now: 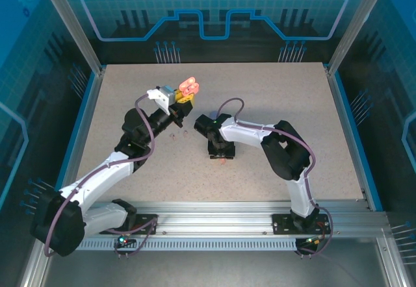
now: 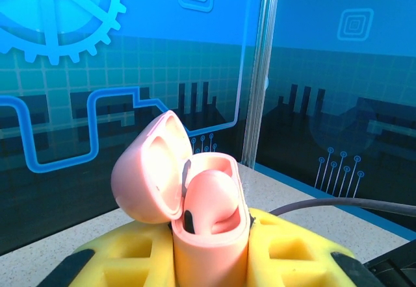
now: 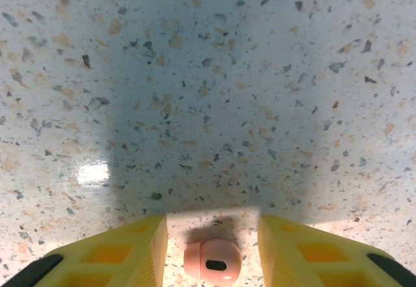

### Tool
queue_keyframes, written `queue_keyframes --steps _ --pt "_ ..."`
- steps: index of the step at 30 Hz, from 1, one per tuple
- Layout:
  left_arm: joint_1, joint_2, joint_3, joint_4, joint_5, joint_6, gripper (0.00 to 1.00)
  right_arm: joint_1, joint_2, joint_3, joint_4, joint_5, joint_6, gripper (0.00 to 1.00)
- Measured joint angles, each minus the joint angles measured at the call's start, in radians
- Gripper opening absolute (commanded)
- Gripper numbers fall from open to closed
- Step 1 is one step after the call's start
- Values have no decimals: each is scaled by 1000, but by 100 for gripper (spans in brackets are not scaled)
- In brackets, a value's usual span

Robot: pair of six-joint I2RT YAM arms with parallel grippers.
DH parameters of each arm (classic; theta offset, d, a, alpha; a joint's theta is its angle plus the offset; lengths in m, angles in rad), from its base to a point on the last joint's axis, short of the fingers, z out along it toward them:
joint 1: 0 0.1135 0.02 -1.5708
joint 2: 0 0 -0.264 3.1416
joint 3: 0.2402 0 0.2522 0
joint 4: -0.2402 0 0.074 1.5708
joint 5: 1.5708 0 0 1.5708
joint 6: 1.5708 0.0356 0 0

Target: Insert wireless bluetooth earbuds into charging case

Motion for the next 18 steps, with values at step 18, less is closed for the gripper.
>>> queue_keyframes --steps 18 --pt "0 0 0 5 0 -24 0 0 -25 -42 42 -4 8 36"
